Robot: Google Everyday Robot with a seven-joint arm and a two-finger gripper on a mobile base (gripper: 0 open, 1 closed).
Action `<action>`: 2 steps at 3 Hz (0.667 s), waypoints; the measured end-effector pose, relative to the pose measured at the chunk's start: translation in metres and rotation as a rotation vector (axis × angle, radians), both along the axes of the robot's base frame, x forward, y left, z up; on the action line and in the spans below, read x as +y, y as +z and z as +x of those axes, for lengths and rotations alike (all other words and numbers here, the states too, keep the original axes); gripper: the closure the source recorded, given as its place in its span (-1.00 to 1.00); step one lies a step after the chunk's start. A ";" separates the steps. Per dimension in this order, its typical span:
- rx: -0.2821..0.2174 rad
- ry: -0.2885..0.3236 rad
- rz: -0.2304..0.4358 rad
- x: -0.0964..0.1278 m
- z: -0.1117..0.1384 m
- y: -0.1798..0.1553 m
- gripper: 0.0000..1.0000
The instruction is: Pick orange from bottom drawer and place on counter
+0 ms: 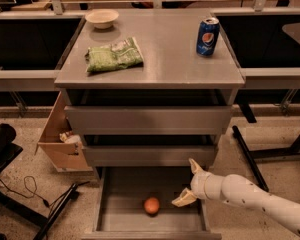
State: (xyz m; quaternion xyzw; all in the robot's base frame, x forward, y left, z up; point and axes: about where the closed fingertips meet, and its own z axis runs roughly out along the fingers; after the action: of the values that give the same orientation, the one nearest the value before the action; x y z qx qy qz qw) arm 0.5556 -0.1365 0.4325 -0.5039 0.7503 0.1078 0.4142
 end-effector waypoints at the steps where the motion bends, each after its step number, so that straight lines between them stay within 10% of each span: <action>1: 0.006 0.022 0.049 0.018 0.000 -0.050 -1.00; 2: 0.017 0.050 0.095 0.041 0.004 -0.112 -1.00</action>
Offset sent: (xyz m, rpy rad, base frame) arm 0.0144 0.0671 -0.2094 0.1684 0.0373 0.0665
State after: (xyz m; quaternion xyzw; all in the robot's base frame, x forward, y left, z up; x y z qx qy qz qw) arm 0.5593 -0.0958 0.3206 -0.5013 0.7351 0.1577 0.4284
